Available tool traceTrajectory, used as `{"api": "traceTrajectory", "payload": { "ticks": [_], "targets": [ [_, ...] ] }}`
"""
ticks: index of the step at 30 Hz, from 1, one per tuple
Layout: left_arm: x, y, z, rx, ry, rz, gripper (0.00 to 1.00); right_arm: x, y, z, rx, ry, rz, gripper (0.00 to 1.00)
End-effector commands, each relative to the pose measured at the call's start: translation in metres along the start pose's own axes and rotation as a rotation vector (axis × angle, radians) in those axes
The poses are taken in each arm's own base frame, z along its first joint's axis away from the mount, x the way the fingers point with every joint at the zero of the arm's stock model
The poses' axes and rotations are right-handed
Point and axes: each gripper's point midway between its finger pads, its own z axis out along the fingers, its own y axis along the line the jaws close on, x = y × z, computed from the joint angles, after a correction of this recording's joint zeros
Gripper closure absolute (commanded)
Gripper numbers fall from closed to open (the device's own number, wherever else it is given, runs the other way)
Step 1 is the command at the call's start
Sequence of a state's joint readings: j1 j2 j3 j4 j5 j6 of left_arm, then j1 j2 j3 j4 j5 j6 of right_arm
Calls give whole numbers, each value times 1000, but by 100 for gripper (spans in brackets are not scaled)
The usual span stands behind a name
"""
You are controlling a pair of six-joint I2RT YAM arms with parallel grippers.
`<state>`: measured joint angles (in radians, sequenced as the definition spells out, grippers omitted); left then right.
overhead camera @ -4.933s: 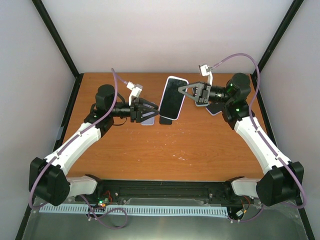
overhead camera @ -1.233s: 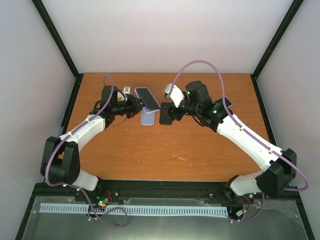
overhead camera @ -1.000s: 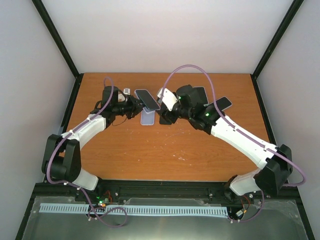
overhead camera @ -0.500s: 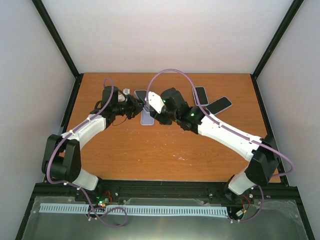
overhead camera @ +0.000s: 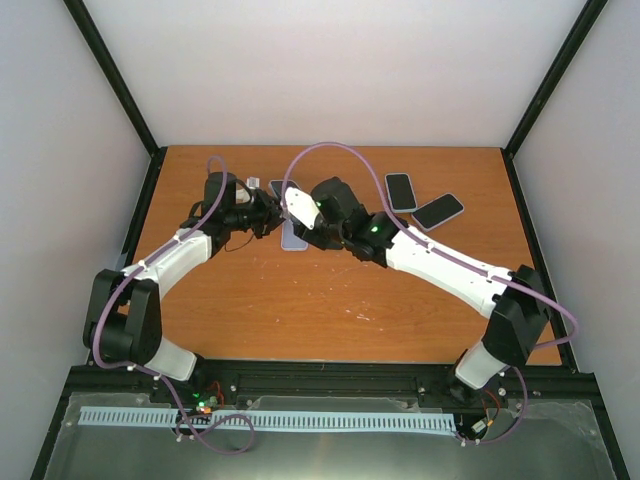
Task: Take the phone out of the phone case
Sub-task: Remove the phone case from the phone.
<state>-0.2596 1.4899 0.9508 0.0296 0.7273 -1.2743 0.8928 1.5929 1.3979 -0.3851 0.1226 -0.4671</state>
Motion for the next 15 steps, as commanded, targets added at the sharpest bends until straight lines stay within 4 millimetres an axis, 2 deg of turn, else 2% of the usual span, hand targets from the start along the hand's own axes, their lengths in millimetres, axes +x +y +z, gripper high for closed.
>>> {"api": "traceTrajectory", "payload": {
  "ticks": [1,6,15],
  "targets": [
    [2,-38,-13,105,-1,75,97,-3,-9,9,77,10,-39,46],
    [7,-42,-15,126,12,86,97,8,-18,16,152,40,-79,49],
    [14,-46,-16,155,46,102,99,15,-30,26,256,54,-177,50]
  ]
}}
